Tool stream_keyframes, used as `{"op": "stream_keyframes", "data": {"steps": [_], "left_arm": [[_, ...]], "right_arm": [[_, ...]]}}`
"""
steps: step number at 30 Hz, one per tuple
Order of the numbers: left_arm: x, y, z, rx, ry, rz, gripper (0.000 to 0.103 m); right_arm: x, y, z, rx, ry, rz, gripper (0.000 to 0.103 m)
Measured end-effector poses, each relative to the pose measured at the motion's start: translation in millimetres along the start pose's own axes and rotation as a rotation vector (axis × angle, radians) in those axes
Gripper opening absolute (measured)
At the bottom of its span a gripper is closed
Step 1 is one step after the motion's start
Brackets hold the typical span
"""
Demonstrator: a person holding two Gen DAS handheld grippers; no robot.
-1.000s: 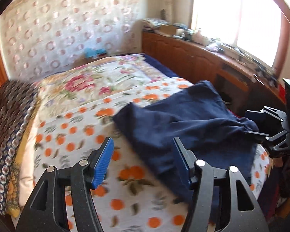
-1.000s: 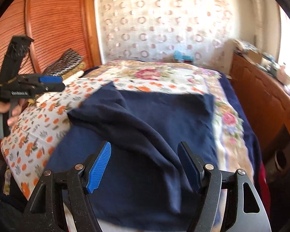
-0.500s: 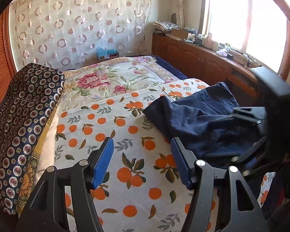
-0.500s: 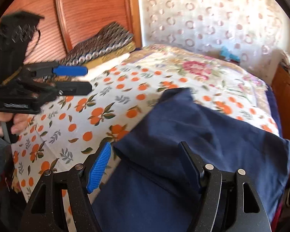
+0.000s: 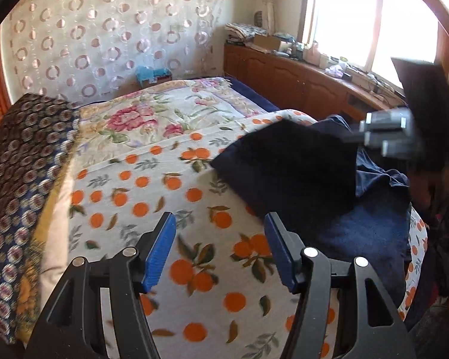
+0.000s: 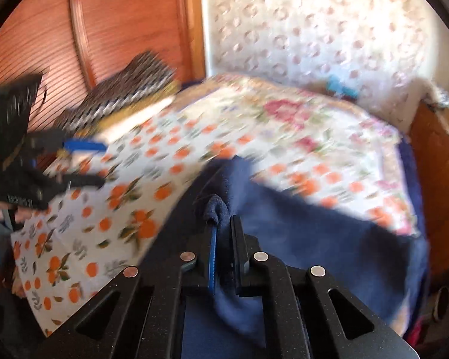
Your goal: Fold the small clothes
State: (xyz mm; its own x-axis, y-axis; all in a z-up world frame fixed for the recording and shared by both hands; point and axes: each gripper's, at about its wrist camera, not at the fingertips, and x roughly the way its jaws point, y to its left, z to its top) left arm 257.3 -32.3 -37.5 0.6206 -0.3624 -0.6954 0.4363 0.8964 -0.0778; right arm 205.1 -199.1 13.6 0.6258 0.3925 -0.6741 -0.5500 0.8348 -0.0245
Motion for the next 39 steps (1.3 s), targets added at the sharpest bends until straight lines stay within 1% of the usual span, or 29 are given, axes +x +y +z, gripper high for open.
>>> {"op": "stream_keyframes", "data": {"steps": [2,4,7,9,11,12,15,16,17,18,19,21,23,24,27,29,31,33,36,37,39], "left_arm": [[8,-8,4,0.015,0.012,-0.012,0.062],[16,-18,8,0.034,0.020,-0.028,0.062],[27,-32,12,0.050,0.030,-0.054,0.062],[34,-42,14,0.058,0.042,-0.072,0.062],[39,-50,13,0.066,0.054,-0.084,0.062],[40,-53,12,0.069,0.058,-0.090,0.062],[41,-63,9,0.079,0.069,-0.105,0.062],[41,-66,8,0.082,0.073,-0.107,0.062],[41,-68,7,0.084,0.076,-0.108,0.062],[42,-69,6,0.085,0.080,-0.109,0.062],[42,-71,5,0.085,0.082,-0.109,0.062],[41,-74,3,0.082,0.085,-0.109,0.062],[37,-78,2,0.080,0.079,-0.112,0.062],[35,-79,2,0.079,0.075,-0.114,0.062],[29,-84,0,0.075,0.063,-0.122,0.062],[24,-88,-3,0.072,0.055,-0.127,0.062],[22,-92,-3,0.071,0.049,-0.131,0.062],[18,-97,-6,0.067,0.039,-0.141,0.062],[12,-103,-9,0.066,0.031,-0.140,0.062],[10,-105,-10,0.067,0.029,-0.139,0.062],[7,-109,-13,0.071,0.027,-0.136,0.062]], "right_arm": [[-17,-34,6,0.029,-0.015,-0.063,0.008],[-27,-67,10,0.064,-0.012,-0.109,0.008],[-31,-118,12,0.112,0.027,-0.183,0.008],[-21,-143,13,0.154,0.067,-0.190,0.007],[-8,-160,14,0.161,0.102,-0.233,0.007],[0,-170,12,0.176,0.124,-0.241,0.007],[25,-181,7,0.215,0.175,-0.234,0.007],[31,-181,9,0.219,0.164,-0.230,0.008],[31,-184,9,0.227,0.149,-0.213,0.012],[30,-183,8,0.236,0.132,-0.206,0.022],[24,-178,5,0.238,0.118,-0.210,0.034],[5,-168,-5,0.240,0.074,-0.222,0.047],[-11,-156,-19,0.253,0.049,-0.223,0.048],[-13,-149,-29,0.255,0.048,-0.214,0.048],[-31,-125,-61,0.252,0.054,-0.165,0.048],[-39,-114,-76,0.258,0.079,-0.133,0.048],[-37,-102,-93,0.250,0.131,-0.114,0.048],[-33,-92,-108,0.237,0.173,-0.125,0.048],[-22,-94,-126,0.261,0.236,-0.139,0.048],[-22,-93,-128,0.269,0.242,-0.142,0.048],[-21,-96,-128,0.268,0.224,-0.140,0.047]]}}
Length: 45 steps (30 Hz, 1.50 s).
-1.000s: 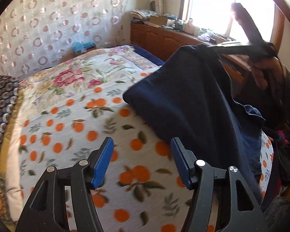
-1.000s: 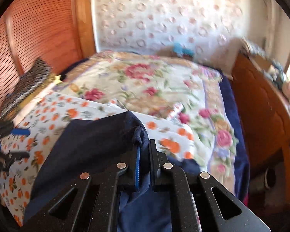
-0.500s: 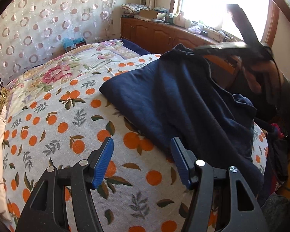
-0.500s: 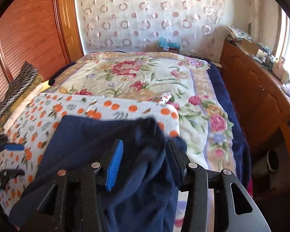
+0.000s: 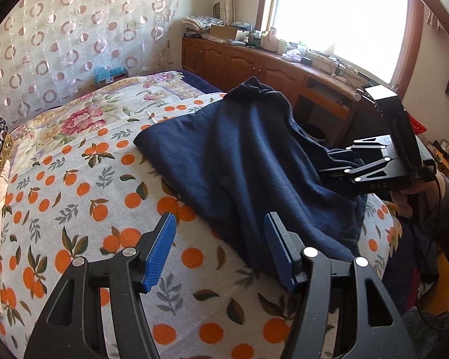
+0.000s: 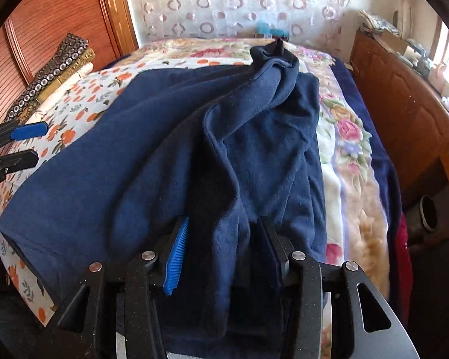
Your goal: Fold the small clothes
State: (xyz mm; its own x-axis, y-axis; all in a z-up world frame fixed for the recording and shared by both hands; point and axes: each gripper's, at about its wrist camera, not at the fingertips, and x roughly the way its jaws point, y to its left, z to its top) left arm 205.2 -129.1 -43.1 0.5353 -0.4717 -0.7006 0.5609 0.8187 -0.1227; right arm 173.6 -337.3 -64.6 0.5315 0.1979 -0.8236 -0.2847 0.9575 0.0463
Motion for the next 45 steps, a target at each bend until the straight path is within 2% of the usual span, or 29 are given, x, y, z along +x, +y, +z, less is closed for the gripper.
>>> {"op": "stream_keyframes", "data": {"steps": [2,3,4,9,14,16,19,22,25,29,32,33,34,36,42,45], "left_arm": [[-3,-4,-3,0.003,-0.001,0.007,0.062],[-6,-7,-5,0.003,-0.003,0.011,0.062],[-7,-8,-6,0.004,-0.004,0.014,0.062],[-18,-20,-9,0.003,-0.027,0.034,0.062],[-29,-32,-10,0.005,-0.056,0.049,0.062],[-31,-37,-13,0.005,-0.062,0.051,0.062],[-23,-38,-18,-0.020,-0.044,0.051,0.062],[-7,-37,-23,-0.045,-0.009,0.067,0.062],[10,-33,-30,-0.079,0.042,0.051,0.062],[27,-41,-42,-0.077,0.097,0.057,0.062],[27,-50,-50,-0.060,0.112,0.070,0.062],[26,-53,-52,-0.052,0.112,0.073,0.062],[26,-53,-54,-0.054,0.111,0.072,0.062],[24,-53,-56,-0.071,0.107,0.068,0.062],[19,-57,-62,-0.094,0.077,0.051,0.061],[17,-62,-64,-0.100,0.067,0.029,0.052]], "right_arm": [[-4,3,0,-0.005,-0.018,0.002,0.027],[-7,6,-1,-0.023,-0.035,-0.001,0.012],[-12,9,-5,-0.040,-0.053,-0.005,0.009],[-63,12,-20,-0.028,-0.166,0.003,0.006],[-100,10,-46,-0.032,-0.202,-0.056,0.006],[-103,9,-58,-0.038,-0.196,-0.085,0.006],[-82,1,-74,-0.033,-0.151,-0.145,0.006],[-58,-12,-86,0.043,-0.144,-0.132,0.006],[-55,-18,-88,0.081,-0.182,-0.107,0.006],[-60,-20,-93,0.121,-0.218,-0.089,0.007],[-59,-19,-98,0.127,-0.238,-0.101,0.014],[-57,-19,-99,0.129,-0.239,-0.109,0.023],[-57,-21,-101,0.135,-0.238,-0.113,0.039],[-51,-26,-104,0.162,-0.220,-0.109,0.063],[-35,-41,-104,0.243,-0.174,0.005,0.071],[-31,-52,-105,0.313,-0.160,0.076,0.071]]}}
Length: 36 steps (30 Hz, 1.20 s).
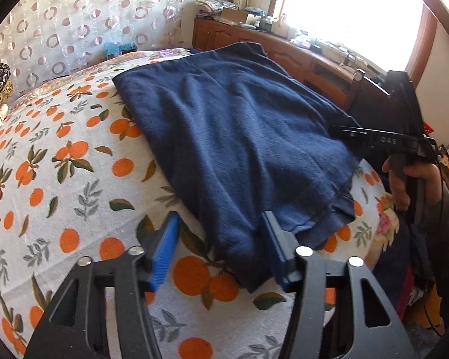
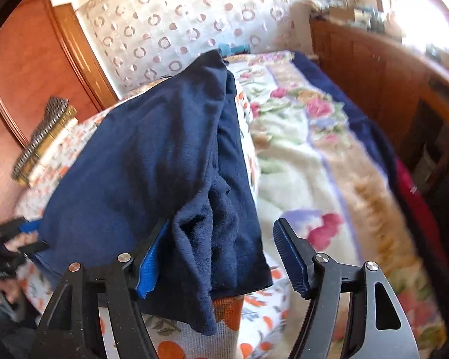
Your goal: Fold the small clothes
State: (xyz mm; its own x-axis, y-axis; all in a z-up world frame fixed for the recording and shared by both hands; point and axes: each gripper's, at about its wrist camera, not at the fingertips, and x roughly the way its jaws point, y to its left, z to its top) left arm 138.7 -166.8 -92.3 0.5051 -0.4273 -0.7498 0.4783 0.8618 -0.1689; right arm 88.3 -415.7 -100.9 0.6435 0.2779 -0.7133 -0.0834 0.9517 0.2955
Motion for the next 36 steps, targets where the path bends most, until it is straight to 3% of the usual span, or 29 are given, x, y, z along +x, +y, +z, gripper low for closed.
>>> {"op": "stream_keyframes", "data": {"steps": [3,5,7,11,19,29,32,36], "left_arm": [[0,-3,-1,-0.005,-0.005,-0.009,0.046],[0,-4,-1,-0.010,-0.004,-0.016,0.043],[1,-5,-1,-0.011,0.000,-0.017,0.040],[0,-8,-2,-0.012,0.002,-0.008,0.040],[0,-7,-2,-0.014,0.000,0.001,0.040],[0,-8,-3,-0.001,-0.005,0.002,0.038],[-1,-11,-2,0.028,-0.004,-0.020,0.016],[-16,-10,6,0.043,-0.034,-0.038,0.008]], "right_arm": [[-3,-1,0,0.002,0.003,0.010,0.071],[-5,3,0,-0.014,0.003,0.014,0.062],[-8,5,1,-0.030,0.005,0.033,0.047],[-12,14,-1,-0.097,-0.001,-0.018,0.041],[-14,24,-3,-0.170,-0.030,-0.056,0.017],[-25,33,3,-0.257,-0.083,-0.086,0.014],[-29,35,4,-0.268,-0.106,-0.084,0.013],[-35,37,2,-0.277,-0.139,-0.068,0.013]]}}
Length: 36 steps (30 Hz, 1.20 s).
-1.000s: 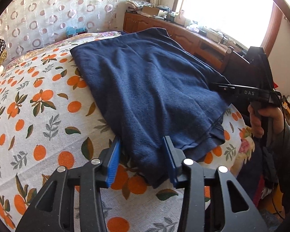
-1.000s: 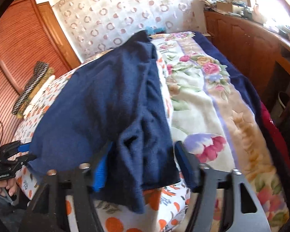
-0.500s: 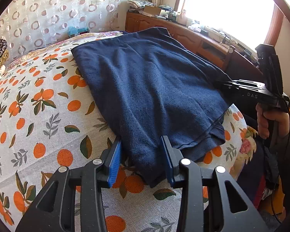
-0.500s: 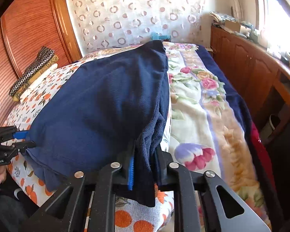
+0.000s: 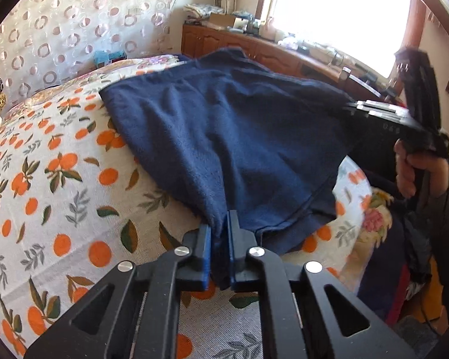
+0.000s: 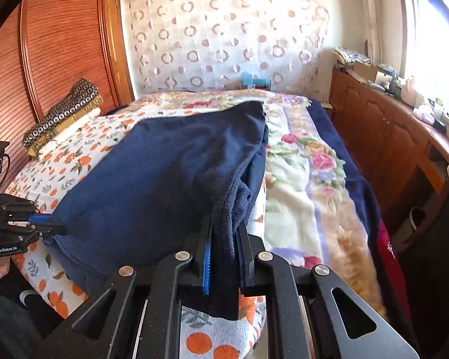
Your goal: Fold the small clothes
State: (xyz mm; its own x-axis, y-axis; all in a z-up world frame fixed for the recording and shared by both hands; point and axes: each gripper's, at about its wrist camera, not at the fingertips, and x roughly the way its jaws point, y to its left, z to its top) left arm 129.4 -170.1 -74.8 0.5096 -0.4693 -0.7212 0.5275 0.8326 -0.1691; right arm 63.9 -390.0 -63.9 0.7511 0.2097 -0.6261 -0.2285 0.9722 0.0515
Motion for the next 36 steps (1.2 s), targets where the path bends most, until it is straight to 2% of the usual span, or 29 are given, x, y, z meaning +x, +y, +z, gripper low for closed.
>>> {"op": "stream_keyframes", "data": {"steps": [6,11,17,22,27,30,31,34,35,36], "left_arm": [[-50,-9,17,0.043,-0.092,-0.069,0.007],[-83,-5,31,0.045,-0.157,-0.087,0.006],[-120,-2,35,0.040,-0.201,-0.135,0.006],[-93,26,62,-0.004,-0.155,-0.121,0.006],[-46,67,97,-0.061,-0.082,-0.032,0.006],[-22,88,105,-0.101,-0.031,-0.020,0.008],[-19,91,106,-0.105,-0.021,-0.027,0.009],[-11,101,106,-0.110,-0.004,-0.043,0.023],[-13,105,106,-0.106,-0.019,-0.039,0.037],[-16,107,107,-0.101,-0.046,-0.027,0.047]], "right_arm": [[-24,3,-2,-0.029,-0.028,0.028,0.012],[-52,11,7,-0.052,-0.068,0.031,0.011],[-83,25,6,-0.081,-0.050,0.053,0.011],[-65,15,26,-0.025,-0.023,0.055,0.011],[-3,-9,76,0.066,0.032,0.057,0.012],[37,-19,96,0.091,0.080,0.064,0.012],[49,-21,99,0.092,0.096,0.061,0.012],[77,-20,103,0.077,0.144,0.036,0.012],[85,-24,102,0.086,0.154,0.040,0.012],[91,-26,102,0.092,0.156,0.040,0.012]]}}
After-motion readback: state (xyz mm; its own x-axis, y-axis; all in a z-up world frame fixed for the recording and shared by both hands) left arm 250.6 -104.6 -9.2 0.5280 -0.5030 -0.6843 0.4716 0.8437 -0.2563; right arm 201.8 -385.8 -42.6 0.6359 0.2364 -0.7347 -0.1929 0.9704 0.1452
